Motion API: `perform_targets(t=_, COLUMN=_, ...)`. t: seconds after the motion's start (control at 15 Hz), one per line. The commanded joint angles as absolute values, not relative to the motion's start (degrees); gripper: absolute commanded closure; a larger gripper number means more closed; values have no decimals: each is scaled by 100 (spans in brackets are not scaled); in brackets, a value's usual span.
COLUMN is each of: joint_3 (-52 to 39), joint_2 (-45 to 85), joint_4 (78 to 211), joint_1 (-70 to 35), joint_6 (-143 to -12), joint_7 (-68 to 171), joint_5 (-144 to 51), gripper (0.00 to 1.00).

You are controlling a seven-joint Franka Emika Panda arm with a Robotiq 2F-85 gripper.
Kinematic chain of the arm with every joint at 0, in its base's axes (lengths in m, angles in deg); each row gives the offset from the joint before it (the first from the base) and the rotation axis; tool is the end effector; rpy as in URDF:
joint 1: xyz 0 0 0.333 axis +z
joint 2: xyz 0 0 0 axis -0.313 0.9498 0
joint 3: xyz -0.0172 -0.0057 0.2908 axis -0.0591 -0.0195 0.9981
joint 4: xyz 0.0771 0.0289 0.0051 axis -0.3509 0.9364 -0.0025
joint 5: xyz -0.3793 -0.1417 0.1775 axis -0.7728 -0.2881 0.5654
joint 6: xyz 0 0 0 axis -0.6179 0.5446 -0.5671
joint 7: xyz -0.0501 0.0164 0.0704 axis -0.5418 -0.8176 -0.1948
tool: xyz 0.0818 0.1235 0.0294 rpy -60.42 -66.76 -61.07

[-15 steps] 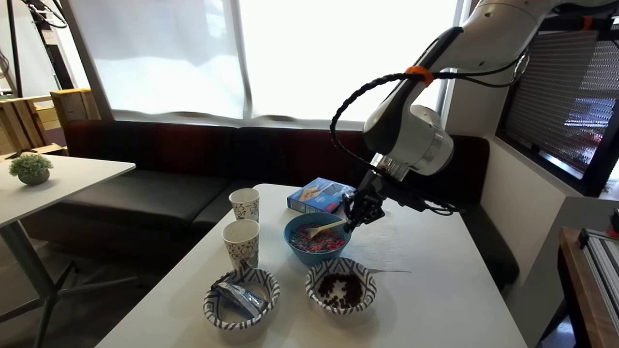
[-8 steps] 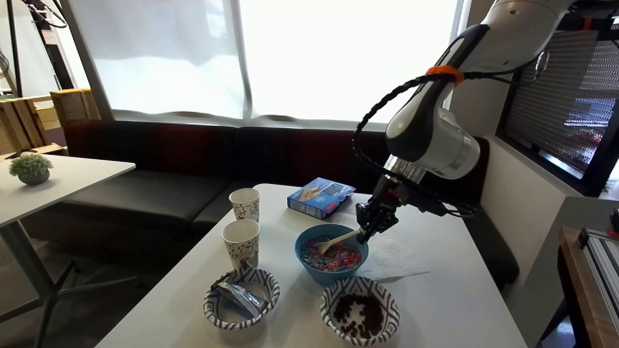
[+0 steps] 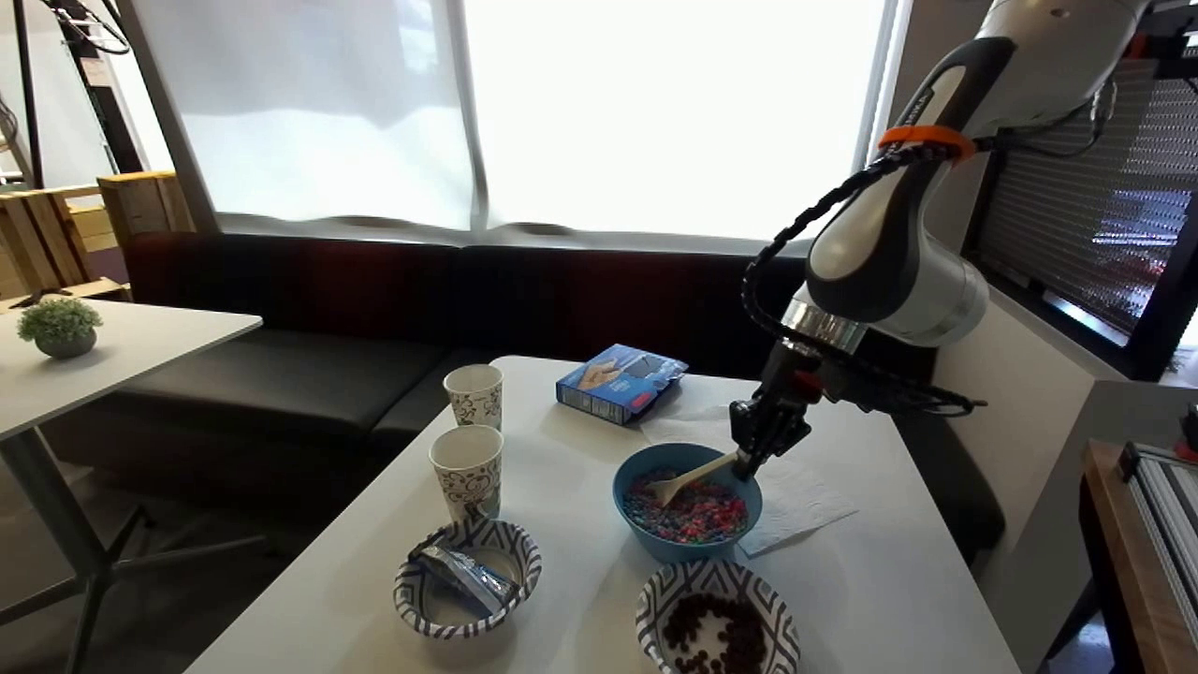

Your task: Move the blue bowl and the paper cups to the front

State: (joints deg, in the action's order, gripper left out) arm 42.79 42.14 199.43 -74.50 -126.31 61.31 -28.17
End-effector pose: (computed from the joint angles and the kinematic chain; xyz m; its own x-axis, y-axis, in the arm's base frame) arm 0.4435 -0.0038 0.0026 0.8690 -0.4940 0.0279 -0.4334 -0.7871 -0.4389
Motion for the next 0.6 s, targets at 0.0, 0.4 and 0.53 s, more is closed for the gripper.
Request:
perform_targets(t=0.0, joint_3=4435, joint_2=3839, joint_4=20314, joint_1=-7903, joint_6=-12500, joint_7=5846, joint_5=-3251, gripper=99)
perform_targets(t=0.4, joint_3=5085, joint_2=3798, joint_4=20438, joint_1=-8678, joint_6=-12314, joint_7=5724, joint_5=-3531, gripper=55)
perform_targets(t=0.53, joint_3=5586, joint_2=3625, joint_4=20480, joint_1=-9007, joint_6=-12170, joint_7=5510, joint_5=-3414, gripper=39)
